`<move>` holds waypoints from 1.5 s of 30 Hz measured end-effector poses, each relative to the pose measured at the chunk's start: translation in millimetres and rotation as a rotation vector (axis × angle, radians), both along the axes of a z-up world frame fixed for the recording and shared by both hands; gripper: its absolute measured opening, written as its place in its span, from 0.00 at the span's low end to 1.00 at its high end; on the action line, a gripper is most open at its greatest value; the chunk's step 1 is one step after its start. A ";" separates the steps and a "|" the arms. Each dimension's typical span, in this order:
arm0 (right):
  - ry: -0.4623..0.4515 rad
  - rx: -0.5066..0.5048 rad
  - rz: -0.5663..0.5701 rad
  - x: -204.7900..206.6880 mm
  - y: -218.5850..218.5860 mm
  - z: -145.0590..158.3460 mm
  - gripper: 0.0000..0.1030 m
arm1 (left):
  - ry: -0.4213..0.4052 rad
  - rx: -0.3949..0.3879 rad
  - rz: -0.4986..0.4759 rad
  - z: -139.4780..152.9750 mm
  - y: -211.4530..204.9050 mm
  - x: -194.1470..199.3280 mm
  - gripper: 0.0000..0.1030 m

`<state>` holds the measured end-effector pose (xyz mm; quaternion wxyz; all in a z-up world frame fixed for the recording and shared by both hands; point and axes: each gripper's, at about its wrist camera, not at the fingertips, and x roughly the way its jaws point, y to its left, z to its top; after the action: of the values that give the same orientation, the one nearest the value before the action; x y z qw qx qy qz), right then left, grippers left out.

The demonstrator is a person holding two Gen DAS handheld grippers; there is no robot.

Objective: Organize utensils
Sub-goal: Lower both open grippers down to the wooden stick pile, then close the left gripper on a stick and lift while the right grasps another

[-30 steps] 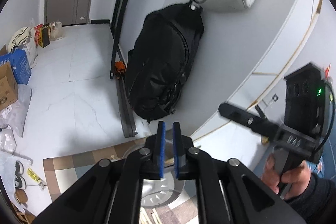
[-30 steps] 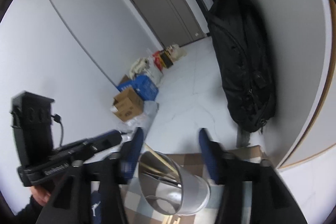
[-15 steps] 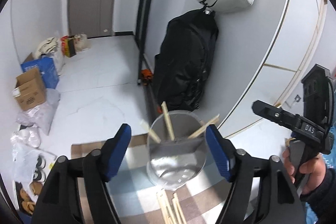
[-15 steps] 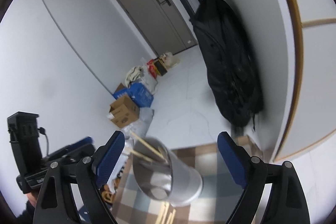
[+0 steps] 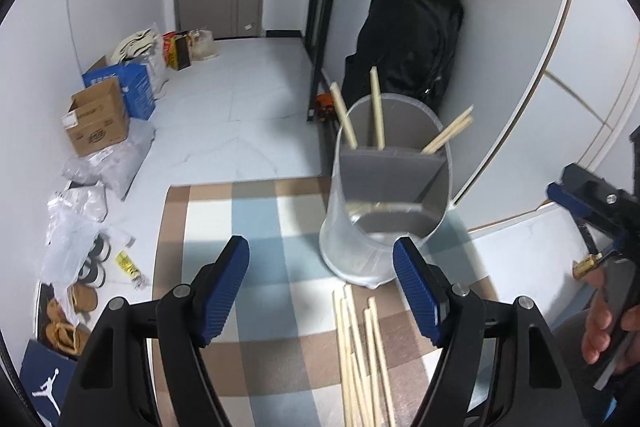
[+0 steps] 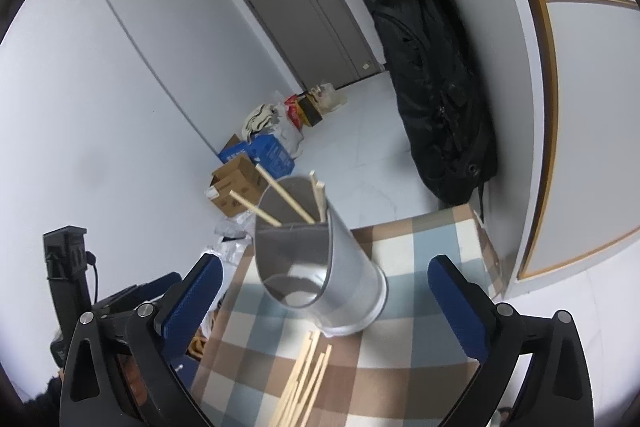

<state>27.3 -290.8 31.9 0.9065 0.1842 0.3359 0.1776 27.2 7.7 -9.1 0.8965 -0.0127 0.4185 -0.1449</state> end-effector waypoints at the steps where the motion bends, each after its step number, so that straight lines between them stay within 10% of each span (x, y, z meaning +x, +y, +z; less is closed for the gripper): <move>1: -0.005 -0.008 0.005 -3.2 2.0 -1.5 1.00 | 0.005 0.005 0.004 -4.3 0.7 -3.1 0.68; 25: 0.090 -0.097 0.012 -12.2 20.6 -51.4 1.00 | 0.313 0.095 0.062 -98.7 -15.7 24.1 0.68; 45: 0.110 -0.044 0.009 -10.0 15.7 -52.0 1.00 | 0.292 0.088 0.045 -103.9 -7.8 24.3 0.60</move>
<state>17.3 -275.1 -20.2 0.8898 0.1720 0.3897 0.1638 51.5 -0.1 -113.0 0.8287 -0.0037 0.5502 -0.1026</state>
